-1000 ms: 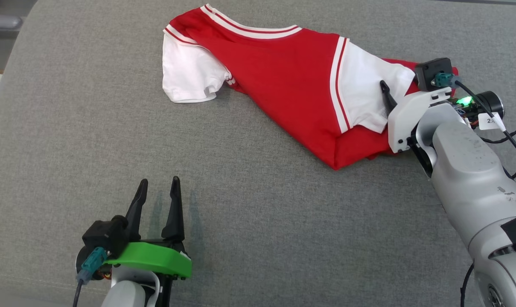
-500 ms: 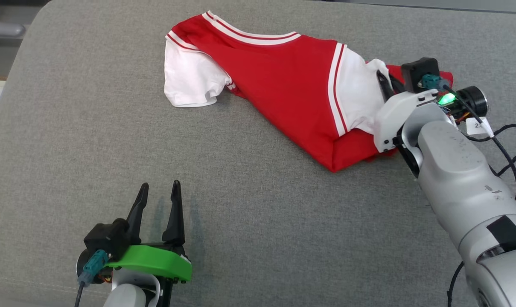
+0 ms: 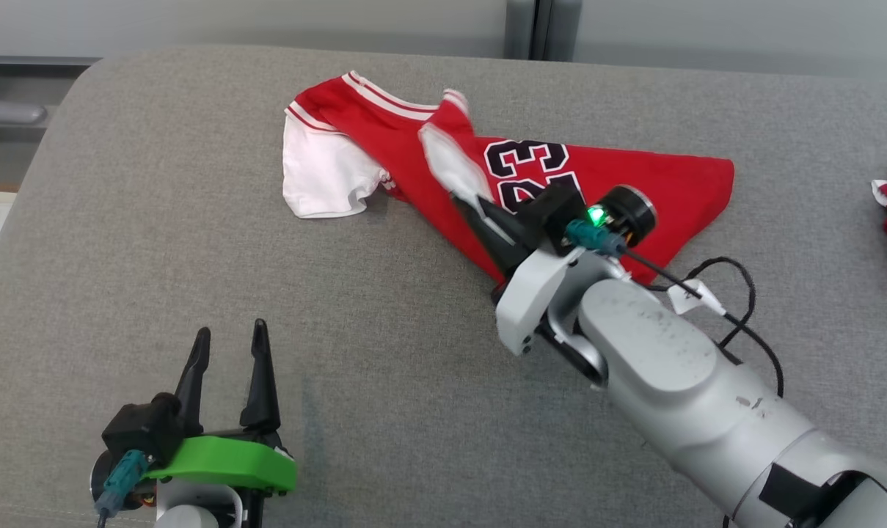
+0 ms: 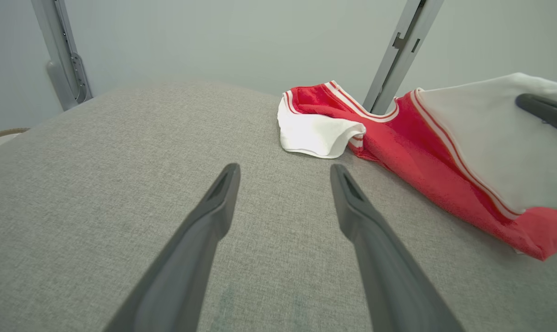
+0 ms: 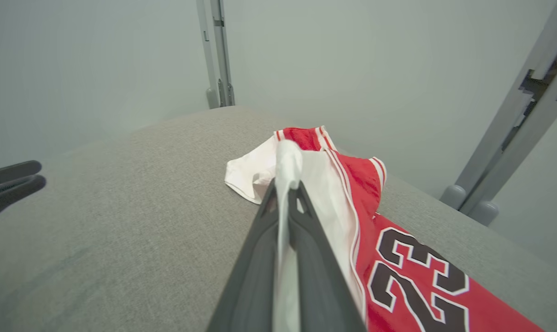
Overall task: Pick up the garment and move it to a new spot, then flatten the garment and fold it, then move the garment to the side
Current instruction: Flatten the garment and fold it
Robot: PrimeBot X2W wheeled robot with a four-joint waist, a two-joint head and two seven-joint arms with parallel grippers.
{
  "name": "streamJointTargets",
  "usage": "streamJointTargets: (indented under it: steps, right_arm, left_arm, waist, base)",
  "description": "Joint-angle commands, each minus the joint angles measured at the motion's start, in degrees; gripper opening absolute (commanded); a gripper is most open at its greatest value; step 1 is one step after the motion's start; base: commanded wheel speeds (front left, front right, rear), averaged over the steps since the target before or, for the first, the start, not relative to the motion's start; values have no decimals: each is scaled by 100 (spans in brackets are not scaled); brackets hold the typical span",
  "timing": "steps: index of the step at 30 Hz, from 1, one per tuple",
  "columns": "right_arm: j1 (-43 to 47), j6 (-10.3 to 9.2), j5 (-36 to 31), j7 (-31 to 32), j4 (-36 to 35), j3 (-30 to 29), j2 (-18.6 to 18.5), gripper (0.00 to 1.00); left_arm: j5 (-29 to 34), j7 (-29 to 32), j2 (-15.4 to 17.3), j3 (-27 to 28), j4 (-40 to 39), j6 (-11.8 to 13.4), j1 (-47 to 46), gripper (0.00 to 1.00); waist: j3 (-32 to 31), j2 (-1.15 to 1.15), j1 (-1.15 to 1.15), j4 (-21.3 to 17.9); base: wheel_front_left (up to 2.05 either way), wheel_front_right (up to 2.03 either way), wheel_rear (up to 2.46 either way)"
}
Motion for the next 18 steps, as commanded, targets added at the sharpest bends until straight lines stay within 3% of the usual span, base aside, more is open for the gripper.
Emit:
streamJointTargets:
  steps: [1, 8, 18]
  right_arm:
    - [142, -9, 173, 4, -207, 260, -38, 0]
    - [387, -9, 881, 210, -1144, 1482, -32, 0]
    - [564, -9, 1358, 363, -1614, 2365, -26, 0]
  left_arm:
    - [50, -2, 13, 86, -37, 12, 96, 100]
    - [80, -2, 13, 475, -172, 11, 271, 100]
    - [98, -2, 12, 850, -331, 20, 350, 100]
  waist:
    - [-204, 0, 0, -8]
    - [-385, 0, 0, 132]
    - [-369, 0, 0, 380]
  base:
    - [0, 0, 0]
    - [0, 0, 0]
    - [0, 0, 0]
